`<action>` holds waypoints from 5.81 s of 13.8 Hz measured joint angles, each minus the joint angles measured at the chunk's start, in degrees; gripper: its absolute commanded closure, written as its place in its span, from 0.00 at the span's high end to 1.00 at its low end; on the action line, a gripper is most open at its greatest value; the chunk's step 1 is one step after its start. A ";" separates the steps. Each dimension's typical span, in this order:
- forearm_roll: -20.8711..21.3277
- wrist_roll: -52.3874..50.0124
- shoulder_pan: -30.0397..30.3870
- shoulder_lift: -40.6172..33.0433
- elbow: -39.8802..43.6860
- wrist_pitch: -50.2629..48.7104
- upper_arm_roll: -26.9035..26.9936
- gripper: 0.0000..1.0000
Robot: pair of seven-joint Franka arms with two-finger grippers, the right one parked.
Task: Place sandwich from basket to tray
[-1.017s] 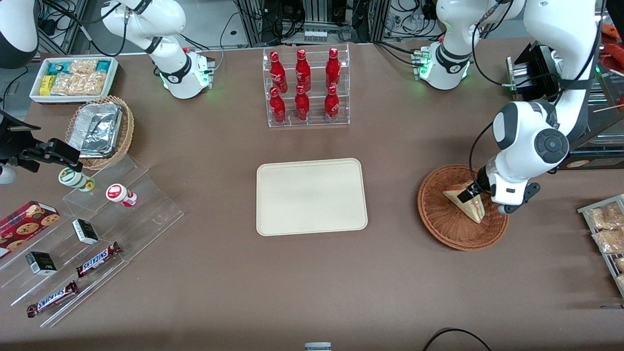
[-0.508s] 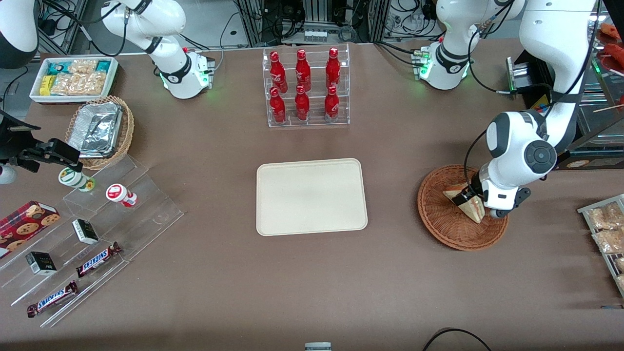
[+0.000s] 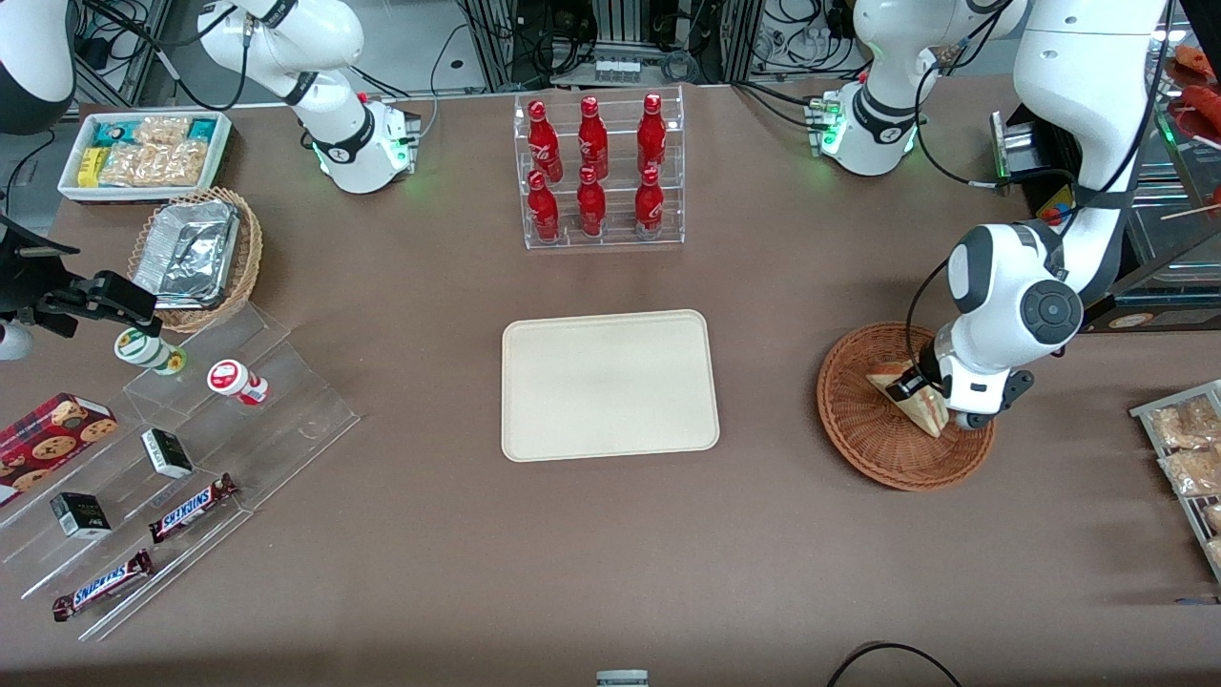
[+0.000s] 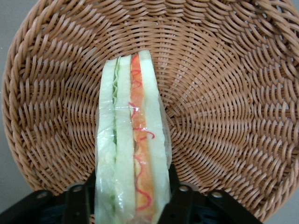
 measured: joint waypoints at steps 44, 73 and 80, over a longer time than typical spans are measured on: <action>-2.58 -2.97 -40.60 25.72 44.12 -17.52 -0.59 0.00; -1.67 -7.42 -40.62 28.14 44.26 -14.24 -0.66 1.00; -1.67 -7.59 -40.57 25.95 46.59 -19.16 -0.61 1.00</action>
